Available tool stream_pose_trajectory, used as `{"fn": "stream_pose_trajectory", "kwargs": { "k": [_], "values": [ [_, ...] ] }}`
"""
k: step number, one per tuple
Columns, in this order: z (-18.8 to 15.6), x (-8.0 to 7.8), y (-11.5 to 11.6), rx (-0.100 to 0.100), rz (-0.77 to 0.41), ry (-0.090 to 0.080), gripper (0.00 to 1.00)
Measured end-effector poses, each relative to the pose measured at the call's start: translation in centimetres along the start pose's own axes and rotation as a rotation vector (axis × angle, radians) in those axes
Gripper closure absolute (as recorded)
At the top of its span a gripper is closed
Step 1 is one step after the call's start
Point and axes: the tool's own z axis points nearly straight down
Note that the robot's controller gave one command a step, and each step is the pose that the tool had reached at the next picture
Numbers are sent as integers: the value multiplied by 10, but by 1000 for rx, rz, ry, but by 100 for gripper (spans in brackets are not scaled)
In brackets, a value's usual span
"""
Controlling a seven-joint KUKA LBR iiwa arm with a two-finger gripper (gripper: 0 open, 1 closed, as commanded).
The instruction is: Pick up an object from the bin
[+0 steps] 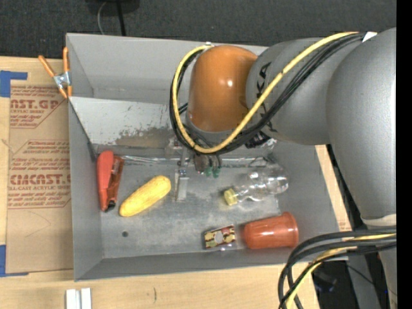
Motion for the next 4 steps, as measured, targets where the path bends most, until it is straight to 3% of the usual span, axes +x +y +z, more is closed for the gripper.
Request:
{"fn": "stream_pose_trajectory", "kwargs": {
  "k": [1, 2, 3, 4],
  "values": [
    [-5, -2, -1, -1, 2, -7, 0],
    [43, -2, 19, 0, -227, -13, 0],
    [65, 0, 27, 1, -367, 1, 0],
    [44, 14, 34, -1, -319, -13, 0]
  ]
}}
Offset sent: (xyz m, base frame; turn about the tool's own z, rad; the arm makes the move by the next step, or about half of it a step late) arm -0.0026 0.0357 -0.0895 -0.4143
